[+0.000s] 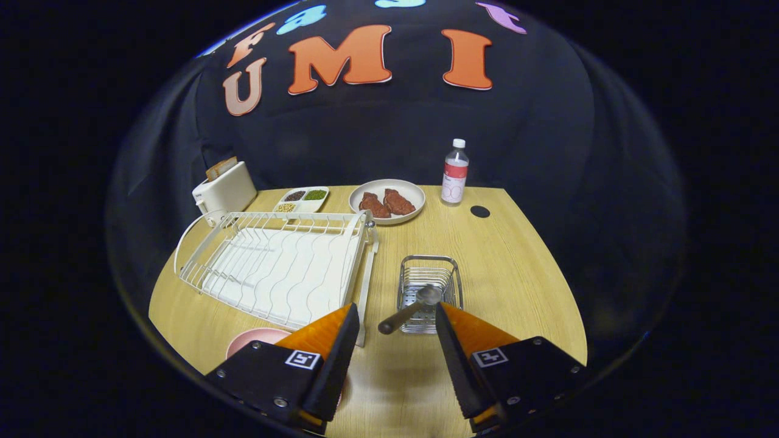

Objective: Take the plate from the dish rack, then take the spoon from the basket and place it into the plate.

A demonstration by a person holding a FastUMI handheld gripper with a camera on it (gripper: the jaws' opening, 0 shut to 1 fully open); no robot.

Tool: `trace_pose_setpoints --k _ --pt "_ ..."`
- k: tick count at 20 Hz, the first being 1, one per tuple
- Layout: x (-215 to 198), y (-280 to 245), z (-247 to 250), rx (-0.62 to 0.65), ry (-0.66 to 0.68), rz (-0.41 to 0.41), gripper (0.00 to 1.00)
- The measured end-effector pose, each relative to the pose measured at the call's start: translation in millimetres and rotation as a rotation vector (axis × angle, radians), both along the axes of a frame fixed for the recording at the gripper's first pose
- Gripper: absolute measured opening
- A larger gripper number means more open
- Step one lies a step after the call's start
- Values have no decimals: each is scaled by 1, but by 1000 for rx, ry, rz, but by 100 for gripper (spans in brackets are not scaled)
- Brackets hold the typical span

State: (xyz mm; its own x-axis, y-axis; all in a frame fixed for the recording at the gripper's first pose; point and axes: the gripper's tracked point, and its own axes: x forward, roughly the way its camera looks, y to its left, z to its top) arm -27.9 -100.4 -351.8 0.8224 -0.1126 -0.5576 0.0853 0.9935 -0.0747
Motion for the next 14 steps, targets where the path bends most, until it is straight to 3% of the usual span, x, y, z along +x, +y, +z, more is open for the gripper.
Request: trace_pose_setpoints --k 5,11,14 --pt "16 -5 -17 -116 -100 44 76" --pt "36 -18 -23 -162 -175 36 74" --pt "43 -23 -18 -155 -199 34 68"
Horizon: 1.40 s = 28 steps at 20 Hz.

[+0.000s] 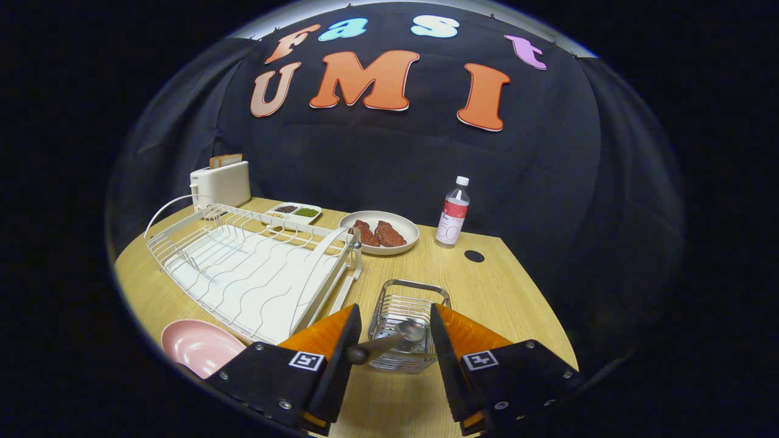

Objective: Take the plate from the dish rack, then take the spoon from the basket and place it into the plate.

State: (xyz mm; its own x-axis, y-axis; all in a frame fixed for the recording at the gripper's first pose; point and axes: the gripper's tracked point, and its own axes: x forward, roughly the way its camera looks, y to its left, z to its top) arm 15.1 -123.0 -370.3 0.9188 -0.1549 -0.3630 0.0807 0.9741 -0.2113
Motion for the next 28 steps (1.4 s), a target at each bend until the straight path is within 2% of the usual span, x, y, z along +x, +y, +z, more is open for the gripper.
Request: trace_pose_setpoints --k 5,10,13,16,18,22,25,28 --pt "5 -16 -2 47 -11 -53 43" --pt "7 -9 -3 40 -34 -32 40" --pt "6 -10 -16 14 -17 -34 31" --pt "7 -18 -15 32 -30 -62 26" --pt "10 -15 -12 70 -39 -59 18" --pt "16 -5 5 147 -36 -11 16" --pt "23 -10 16 122 -46 -4 14" --pt "28 -6 29 155 -46 4 13"
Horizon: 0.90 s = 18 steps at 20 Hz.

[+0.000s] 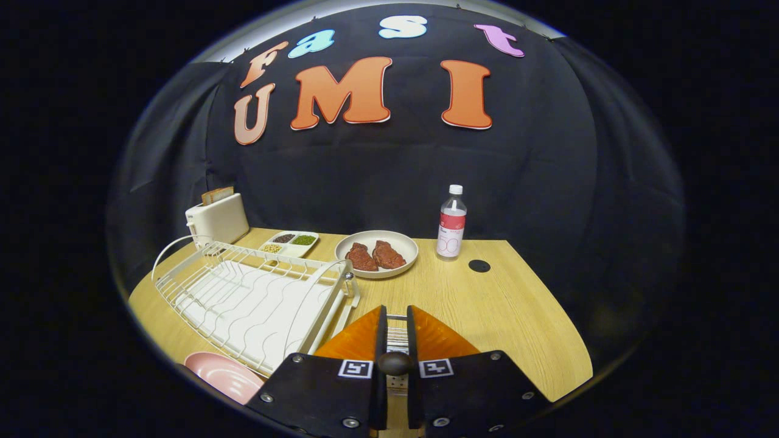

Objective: Take the plate from the dish rack, then take the spoon from the basket and place it into the plate.

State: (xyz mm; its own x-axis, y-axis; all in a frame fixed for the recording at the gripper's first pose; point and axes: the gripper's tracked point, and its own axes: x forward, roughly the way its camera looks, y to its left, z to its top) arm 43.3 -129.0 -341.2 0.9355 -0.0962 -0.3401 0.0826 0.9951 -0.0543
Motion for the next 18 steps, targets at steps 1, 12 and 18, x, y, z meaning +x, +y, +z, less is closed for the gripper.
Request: trace_pose_setpoints --k 1,12,18 --pt "1 1 2 10 4 3 13" --pt "-9 15 81 -77 -64 25 13" --pt "-26 30 134 -90 -129 42 13"
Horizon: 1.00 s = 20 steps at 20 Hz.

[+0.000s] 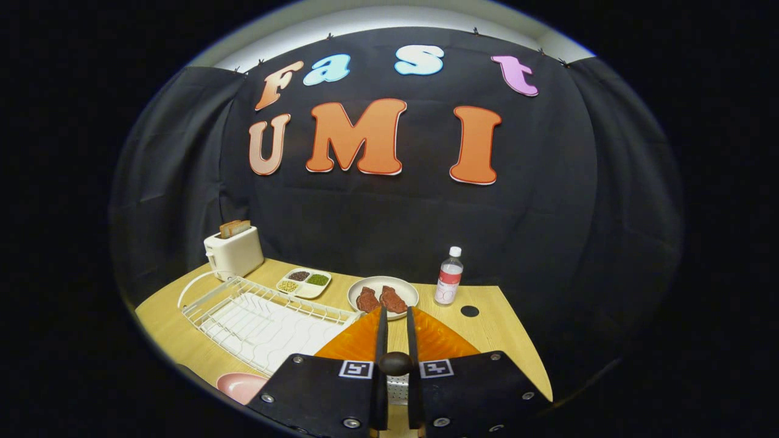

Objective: Take the plate from the dish rack, then take the spoon from the basket and place it into the plate.

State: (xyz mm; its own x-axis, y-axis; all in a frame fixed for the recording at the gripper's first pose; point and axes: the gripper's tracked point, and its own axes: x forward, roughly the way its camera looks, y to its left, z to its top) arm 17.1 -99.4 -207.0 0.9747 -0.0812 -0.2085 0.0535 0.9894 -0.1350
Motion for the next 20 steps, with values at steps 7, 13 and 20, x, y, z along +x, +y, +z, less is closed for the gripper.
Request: trace_pose_setpoints --k 7,13,20 --pt "-31 54 34 17 -40 111 13" --pt "-58 118 15 -44 -1 273 13" --pt "-88 179 -68 -49 147 436 13"
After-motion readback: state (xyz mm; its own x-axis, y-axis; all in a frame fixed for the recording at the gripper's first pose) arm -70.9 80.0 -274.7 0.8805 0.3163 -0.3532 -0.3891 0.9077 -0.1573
